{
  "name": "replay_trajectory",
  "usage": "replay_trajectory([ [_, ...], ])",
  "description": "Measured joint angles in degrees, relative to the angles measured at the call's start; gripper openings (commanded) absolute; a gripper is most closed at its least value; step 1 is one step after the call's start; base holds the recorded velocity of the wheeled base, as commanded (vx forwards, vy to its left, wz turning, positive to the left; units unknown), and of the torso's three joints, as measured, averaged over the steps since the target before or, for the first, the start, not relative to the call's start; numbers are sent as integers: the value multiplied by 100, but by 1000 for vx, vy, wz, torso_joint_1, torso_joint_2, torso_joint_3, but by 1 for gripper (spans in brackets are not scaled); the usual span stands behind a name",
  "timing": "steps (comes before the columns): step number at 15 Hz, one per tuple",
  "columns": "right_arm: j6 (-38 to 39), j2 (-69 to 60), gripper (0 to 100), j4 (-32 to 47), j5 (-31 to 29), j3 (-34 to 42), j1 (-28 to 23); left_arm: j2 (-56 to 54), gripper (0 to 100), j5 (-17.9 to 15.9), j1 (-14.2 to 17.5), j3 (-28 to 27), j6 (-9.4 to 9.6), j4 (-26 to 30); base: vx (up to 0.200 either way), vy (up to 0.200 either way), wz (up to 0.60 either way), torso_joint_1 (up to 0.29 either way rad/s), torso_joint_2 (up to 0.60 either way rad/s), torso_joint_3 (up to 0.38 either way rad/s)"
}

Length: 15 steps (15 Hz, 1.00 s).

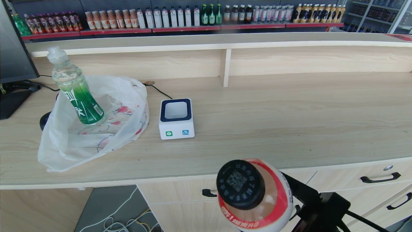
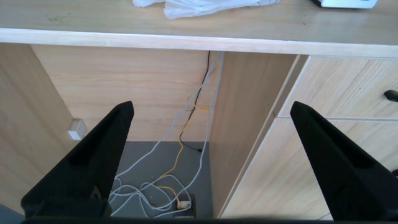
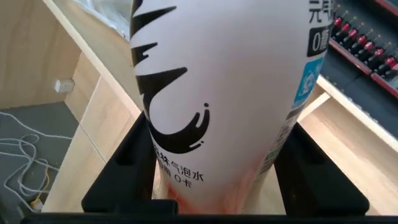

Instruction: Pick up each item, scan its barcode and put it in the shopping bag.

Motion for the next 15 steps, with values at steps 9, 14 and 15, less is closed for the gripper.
replay_trajectory([
  [9,2222,177,0,107,-15,-1237,-1690,0,100,2,0,0,-2,0,0,0,0,0,0,0],
  [14,3591,608,0,734,922,-2558,-2906,0,100,2,0,0,0,0,0,0,0,0,0,0],
  [15,3695,656,0,729,939,-2630,-2981,0,100,2,-2,0,0,1,0,0,0,0,0,0],
])
